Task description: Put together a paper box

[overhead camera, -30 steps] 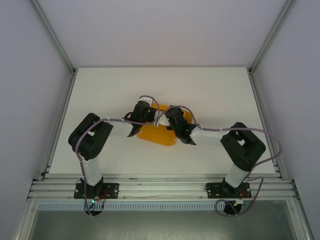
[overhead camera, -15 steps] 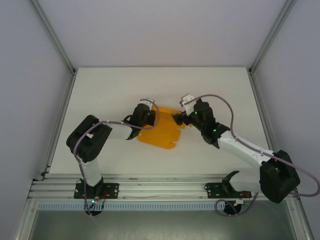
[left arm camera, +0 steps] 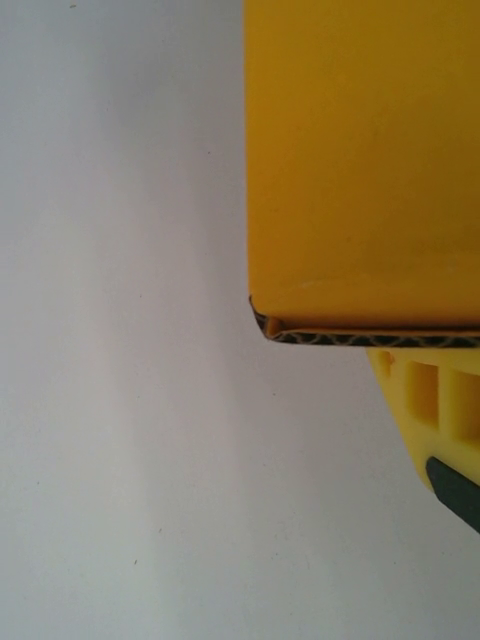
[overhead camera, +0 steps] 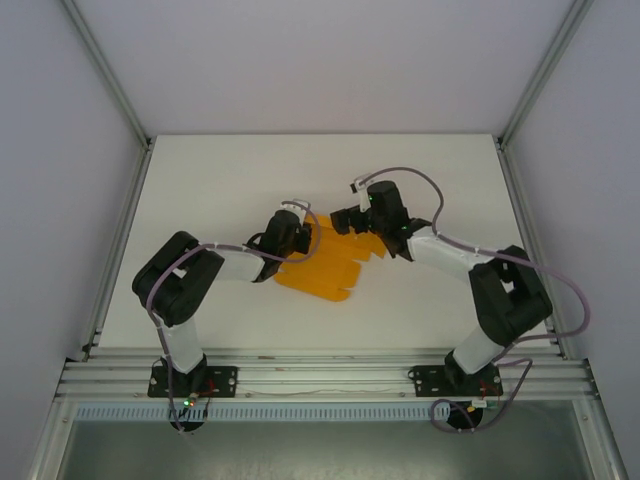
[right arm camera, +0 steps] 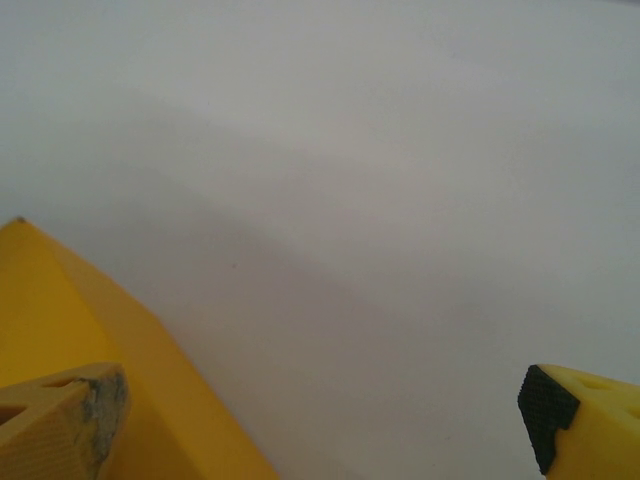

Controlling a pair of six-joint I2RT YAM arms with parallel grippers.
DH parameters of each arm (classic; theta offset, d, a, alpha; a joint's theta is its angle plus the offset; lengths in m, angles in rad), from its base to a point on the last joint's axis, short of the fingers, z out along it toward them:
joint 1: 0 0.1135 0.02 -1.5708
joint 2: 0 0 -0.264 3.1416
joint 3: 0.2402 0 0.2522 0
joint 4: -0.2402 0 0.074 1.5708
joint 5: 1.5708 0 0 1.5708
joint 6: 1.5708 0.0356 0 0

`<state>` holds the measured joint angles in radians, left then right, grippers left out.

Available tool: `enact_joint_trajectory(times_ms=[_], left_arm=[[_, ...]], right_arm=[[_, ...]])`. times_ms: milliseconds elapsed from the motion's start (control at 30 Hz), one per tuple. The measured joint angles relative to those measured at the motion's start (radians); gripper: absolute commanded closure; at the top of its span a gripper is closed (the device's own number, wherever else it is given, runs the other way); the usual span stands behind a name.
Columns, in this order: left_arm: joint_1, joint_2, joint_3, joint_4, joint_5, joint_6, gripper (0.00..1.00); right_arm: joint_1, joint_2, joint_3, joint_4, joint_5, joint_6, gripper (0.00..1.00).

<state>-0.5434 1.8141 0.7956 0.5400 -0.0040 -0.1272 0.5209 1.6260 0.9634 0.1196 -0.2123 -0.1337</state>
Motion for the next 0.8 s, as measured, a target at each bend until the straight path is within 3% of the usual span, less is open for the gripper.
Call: enact_joint_trajectory(times_ms=[100, 433, 533, 600, 800], left_arm=[[0.0, 0.0, -0.004, -0.016, 0.005, 0.005, 0.64], [0.0, 0.0, -0.014, -0.058, 0.033, 0.006, 0.62], [0.0, 0.0, -0.01, -0.062, 0.025, 0.006, 0.76], [0.0, 0.0, -0.003, -0.078, 0.0, 0.006, 0.97], [-0.005, 0.001, 0.025, -0.114, -0.038, -0.003, 1.0]], right_arm=[[-0.002, 0.02, 0.002, 0.011, -0.004, -0.011, 0.0], [0.011, 0.023, -0.014, 0.064, 0.01, -0.103, 0.0], [0.018, 0.023, -0.016, 0.072, 0.015, -0.115, 0.0], [0.022, 0.023, -0.019, 0.083, 0.034, -0.113, 0.0], [0.029, -0.029, -0.045, 0.072, 0.13, -0.046, 0.0]])
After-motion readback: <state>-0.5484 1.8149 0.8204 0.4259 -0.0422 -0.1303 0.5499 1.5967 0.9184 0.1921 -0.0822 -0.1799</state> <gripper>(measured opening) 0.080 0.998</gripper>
